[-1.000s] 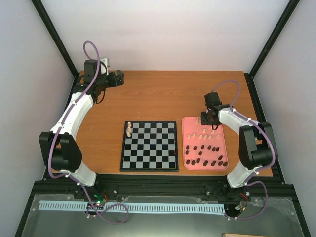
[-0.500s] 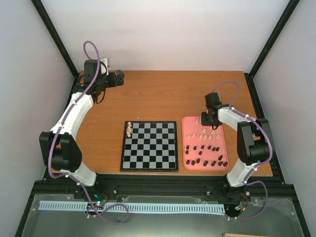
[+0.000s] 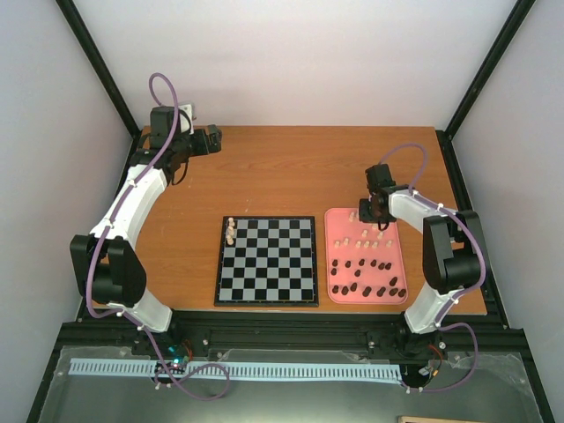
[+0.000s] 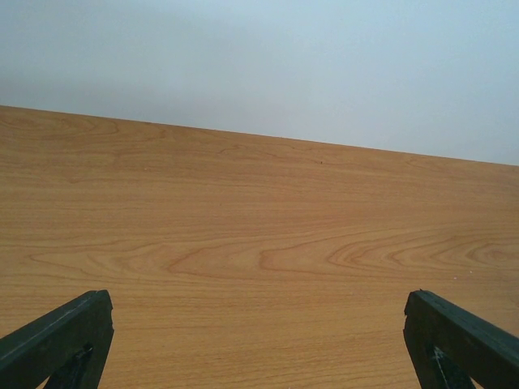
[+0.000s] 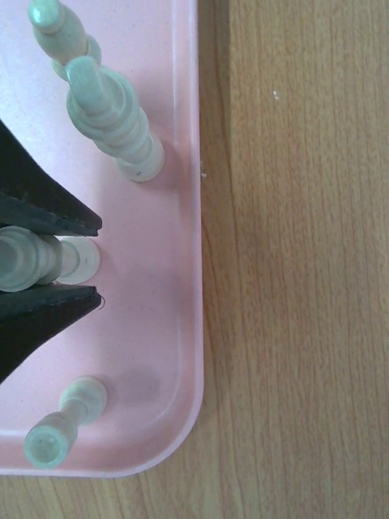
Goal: Set up the chess pieces on the board
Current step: Pick up the chess piece from the storage box.
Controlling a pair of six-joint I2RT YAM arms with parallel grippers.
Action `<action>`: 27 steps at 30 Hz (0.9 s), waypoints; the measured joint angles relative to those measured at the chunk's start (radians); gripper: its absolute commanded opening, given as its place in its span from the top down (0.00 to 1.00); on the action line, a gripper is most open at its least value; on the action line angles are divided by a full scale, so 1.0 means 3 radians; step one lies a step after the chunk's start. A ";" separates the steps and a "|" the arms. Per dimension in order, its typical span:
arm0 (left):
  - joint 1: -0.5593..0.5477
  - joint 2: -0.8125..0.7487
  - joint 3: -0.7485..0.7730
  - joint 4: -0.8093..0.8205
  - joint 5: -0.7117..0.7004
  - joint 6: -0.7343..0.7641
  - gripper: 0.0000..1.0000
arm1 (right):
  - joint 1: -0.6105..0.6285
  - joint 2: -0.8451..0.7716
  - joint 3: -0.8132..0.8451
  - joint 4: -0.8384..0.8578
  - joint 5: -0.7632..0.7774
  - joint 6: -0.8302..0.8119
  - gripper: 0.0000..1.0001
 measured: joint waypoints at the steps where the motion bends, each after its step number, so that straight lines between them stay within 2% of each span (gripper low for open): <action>1: 0.0000 0.0000 0.0000 0.0000 0.0000 0.0000 0.00 | -0.0003 0.0000 0.0003 0.0000 0.0000 0.0003 0.91; 7: 0.0000 0.0000 0.0000 0.0000 0.0000 0.0000 0.00 | -0.0017 0.0000 0.0017 0.0010 0.0022 0.0010 0.97; 15: 0.0000 0.0000 0.0000 0.0000 0.0000 0.0000 0.00 | -0.0018 -0.0028 0.0015 0.0076 0.0113 0.0024 0.97; 27: 0.0000 0.0000 0.0000 0.0000 0.0000 -0.0001 0.00 | -0.0018 -0.0486 0.0001 0.0287 0.0197 0.0041 0.97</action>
